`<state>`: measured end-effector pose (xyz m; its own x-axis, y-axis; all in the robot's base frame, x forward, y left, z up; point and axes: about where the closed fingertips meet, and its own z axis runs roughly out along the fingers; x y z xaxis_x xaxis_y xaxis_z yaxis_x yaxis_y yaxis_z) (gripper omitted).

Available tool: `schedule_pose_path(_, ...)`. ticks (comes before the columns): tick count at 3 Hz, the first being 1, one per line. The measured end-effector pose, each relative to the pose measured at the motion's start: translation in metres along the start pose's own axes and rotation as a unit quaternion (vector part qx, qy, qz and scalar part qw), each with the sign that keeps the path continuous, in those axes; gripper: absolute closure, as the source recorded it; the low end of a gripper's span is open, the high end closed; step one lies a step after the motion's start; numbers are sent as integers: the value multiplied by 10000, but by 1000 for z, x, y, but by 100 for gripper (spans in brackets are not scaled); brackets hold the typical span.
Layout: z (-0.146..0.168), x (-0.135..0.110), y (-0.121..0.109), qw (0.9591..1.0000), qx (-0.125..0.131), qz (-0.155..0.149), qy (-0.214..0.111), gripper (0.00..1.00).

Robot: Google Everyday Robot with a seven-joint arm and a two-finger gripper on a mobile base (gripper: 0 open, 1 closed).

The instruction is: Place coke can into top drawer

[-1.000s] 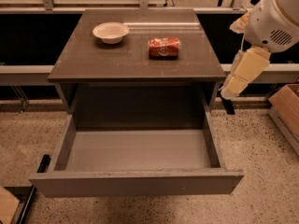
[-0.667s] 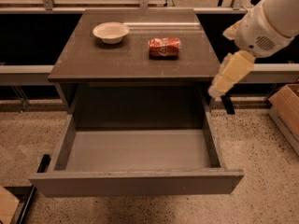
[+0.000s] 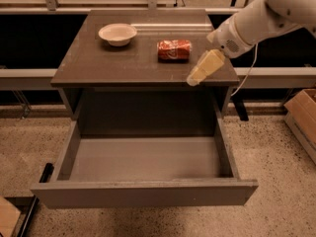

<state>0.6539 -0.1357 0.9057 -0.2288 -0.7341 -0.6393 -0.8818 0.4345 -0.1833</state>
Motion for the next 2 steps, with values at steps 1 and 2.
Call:
schedule_pose_path(1, 33, -12, -39, 9994, 94, 95, -309, 0)
schedule_pose_path(2, 67, -25, -82, 9983, 197, 122, -532, 0)
